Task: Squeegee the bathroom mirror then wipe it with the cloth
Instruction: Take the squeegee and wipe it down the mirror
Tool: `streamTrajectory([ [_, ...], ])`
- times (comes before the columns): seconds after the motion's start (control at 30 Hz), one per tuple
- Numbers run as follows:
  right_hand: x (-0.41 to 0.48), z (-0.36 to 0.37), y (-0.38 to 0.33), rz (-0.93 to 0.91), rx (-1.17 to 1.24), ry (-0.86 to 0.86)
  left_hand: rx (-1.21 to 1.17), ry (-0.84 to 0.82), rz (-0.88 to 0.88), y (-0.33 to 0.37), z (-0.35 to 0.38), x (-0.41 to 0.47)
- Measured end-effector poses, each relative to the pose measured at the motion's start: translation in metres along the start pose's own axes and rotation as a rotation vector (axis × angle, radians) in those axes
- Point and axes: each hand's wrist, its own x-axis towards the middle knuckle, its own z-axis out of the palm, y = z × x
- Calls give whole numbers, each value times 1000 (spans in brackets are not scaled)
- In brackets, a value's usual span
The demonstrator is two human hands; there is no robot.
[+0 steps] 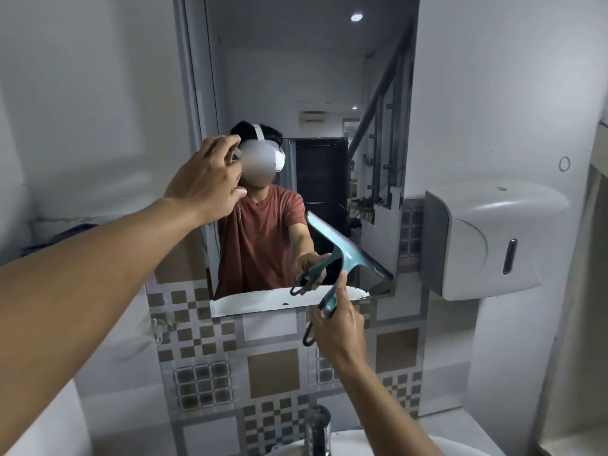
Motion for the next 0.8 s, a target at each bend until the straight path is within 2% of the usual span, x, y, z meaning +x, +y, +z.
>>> streamTrajectory([
  [0.23,-10,23,-7,-42,109,51,12,7,4,-7,-5,4],
  [0.4,-11,24,-6,-14,162,-13,1,0,4,-8,-5,4],
  [0.6,-11,28,-7,-4,118,0,11,-22,4,-10,-8,5],
  [0.8,-11,39,-9,27,197,3,8,-36,-21,-11,-4,6],
])
